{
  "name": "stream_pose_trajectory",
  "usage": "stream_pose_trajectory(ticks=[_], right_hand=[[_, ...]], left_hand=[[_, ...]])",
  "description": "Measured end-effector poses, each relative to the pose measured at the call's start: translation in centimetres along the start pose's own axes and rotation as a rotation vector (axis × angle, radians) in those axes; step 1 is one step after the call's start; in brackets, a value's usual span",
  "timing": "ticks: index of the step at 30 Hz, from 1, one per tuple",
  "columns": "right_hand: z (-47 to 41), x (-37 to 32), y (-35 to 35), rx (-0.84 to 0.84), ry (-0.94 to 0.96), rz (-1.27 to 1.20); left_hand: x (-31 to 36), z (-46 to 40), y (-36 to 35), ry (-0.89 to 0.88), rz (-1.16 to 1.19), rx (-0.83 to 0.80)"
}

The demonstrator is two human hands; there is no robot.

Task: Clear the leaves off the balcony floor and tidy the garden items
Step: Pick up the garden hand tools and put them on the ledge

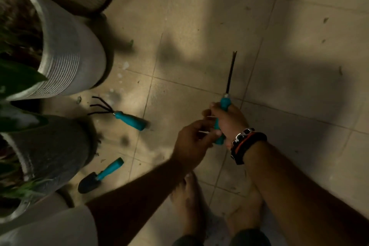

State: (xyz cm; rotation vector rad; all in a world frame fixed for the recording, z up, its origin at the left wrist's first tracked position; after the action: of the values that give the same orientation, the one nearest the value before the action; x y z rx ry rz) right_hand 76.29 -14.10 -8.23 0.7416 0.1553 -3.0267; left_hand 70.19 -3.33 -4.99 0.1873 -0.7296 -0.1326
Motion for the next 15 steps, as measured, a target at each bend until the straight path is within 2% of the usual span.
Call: stream_pose_trajectory(ticks=[1,2,6,7,8,9,10,11,12,13,14,15], right_hand=[[0.1,0.3,0.2,0.006,0.005,-0.006],[0.2,0.6,0.5,0.02,0.021,-0.009],[1.2,1.7,1.3,0.038,0.077,0.013],[1.3,2.0,1.5,0.036,0.075,0.038],[1.5,2.3,1.6,0.038,0.075,0.057],[1.6,2.4,1.7,0.039,0.075,0.067],[1.6,2.5,1.7,0.036,0.074,0.073],[1.6,2.6,1.8,0.034,0.071,0.082],[1.6,2.7,1.8,0.032,0.069,0.092],[1.7,2.7,1.9,0.03,0.068,0.1],[1.7,2.7,1.8,0.026,0.067,0.101],[1.7,2.7,1.8,0.02,0.066,0.102]], left_hand=[[-0.7,-0.3,1.1,0.02,-0.018,0.053],[-1.8,-0.7,2.4,0.064,-0.059,0.174],[-6.1,-4.7,10.7,0.351,-0.031,0.937],[-6.2,-6.0,14.0,0.434,0.083,0.979],[-8.9,-6.6,15.4,0.534,0.205,0.947],[-11.8,-8.1,16.0,0.599,0.144,0.823],[-16.3,-8.8,15.0,0.524,0.011,0.576],[-19.9,-7.9,13.5,0.5,-0.053,0.433],[-24.0,-5.2,10.1,0.456,-0.122,0.368],[-26.9,-1.7,5.5,0.441,-0.285,0.373],[-27.9,1.7,1.1,0.494,-0.269,0.332],[-27.0,3.8,-1.7,0.49,-0.2,0.358]])
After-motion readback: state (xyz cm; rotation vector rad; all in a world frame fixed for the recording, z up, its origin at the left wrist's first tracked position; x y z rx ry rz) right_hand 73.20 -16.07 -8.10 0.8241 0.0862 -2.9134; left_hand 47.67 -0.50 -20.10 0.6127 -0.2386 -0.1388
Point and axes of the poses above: each hand's wrist, its own z-axis away from the middle knuckle, its own y-axis out of the back of the hand, x = y × z, the point moved 2 cm from there along -z, towards the middle knuckle, and after that the axes turned 2 degrees about y, right-handed, at the moved point
